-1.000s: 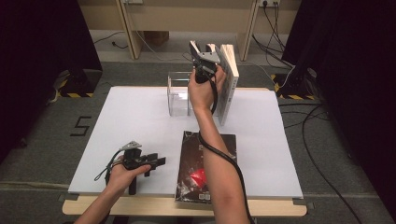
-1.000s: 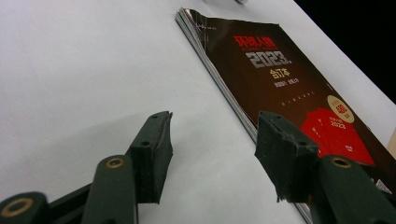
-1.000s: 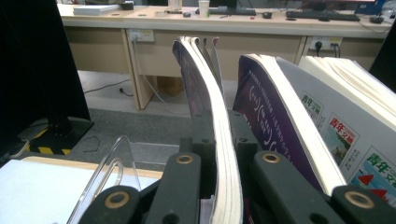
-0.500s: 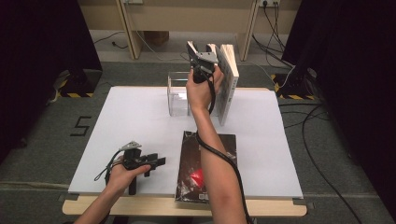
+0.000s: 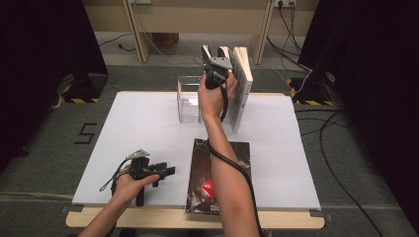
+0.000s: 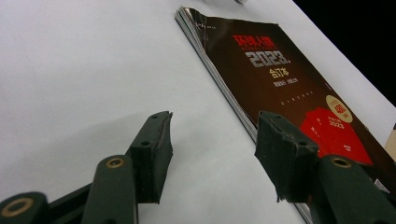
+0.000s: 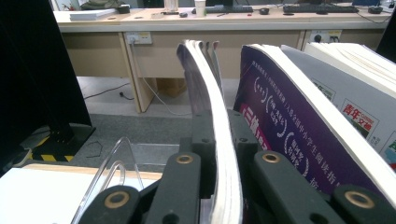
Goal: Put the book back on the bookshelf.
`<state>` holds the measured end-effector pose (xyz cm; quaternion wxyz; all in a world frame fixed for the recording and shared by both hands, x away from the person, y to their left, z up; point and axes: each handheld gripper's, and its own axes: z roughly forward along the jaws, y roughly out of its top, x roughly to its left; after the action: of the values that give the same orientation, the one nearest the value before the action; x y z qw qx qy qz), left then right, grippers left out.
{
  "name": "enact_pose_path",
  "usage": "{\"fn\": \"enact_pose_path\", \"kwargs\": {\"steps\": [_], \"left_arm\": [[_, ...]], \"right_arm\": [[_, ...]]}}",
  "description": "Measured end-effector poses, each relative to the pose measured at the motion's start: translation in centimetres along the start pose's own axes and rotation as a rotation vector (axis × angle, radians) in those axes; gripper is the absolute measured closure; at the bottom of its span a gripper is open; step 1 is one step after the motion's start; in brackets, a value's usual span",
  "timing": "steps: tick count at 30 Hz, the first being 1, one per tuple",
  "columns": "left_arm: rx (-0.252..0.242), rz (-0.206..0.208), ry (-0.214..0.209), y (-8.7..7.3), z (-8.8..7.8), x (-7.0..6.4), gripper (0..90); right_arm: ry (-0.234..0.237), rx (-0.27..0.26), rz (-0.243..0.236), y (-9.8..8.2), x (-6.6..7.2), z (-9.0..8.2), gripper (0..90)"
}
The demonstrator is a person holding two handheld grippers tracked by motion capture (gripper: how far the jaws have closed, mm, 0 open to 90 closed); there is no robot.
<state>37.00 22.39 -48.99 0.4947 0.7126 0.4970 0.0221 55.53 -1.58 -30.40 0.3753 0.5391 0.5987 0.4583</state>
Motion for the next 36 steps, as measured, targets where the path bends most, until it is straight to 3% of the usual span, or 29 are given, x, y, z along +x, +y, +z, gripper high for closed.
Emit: {"fn": "enact_pose_path", "kwargs": {"steps": [7,15,23,27,36], "left_arm": [[0.0,0.0,0.0,0.0,0.0,0.0,44.9],[0.006,0.003,0.0,-0.1,0.1,0.0,44.9],[0.004,0.002,-0.002,-0.2,0.2,-0.1,45.0],[0.007,0.005,-0.002,-0.3,0.3,-0.1,44.9],[0.015,0.005,0.0,-0.4,0.4,-0.2,44.9]], "right_arm": [[-0.007,-0.001,0.002,-0.2,-0.1,0.1,84.2],[0.02,0.004,-0.004,-0.4,-0.2,-0.4,80.0],[0.013,-0.014,-0.03,-0.7,-0.3,-2.0,74.8],[0.007,-0.034,-0.051,-0.8,-0.7,-2.9,74.1],[-0.001,-0.046,-0.05,-1.6,-2.1,-5.0,70.4]]}}
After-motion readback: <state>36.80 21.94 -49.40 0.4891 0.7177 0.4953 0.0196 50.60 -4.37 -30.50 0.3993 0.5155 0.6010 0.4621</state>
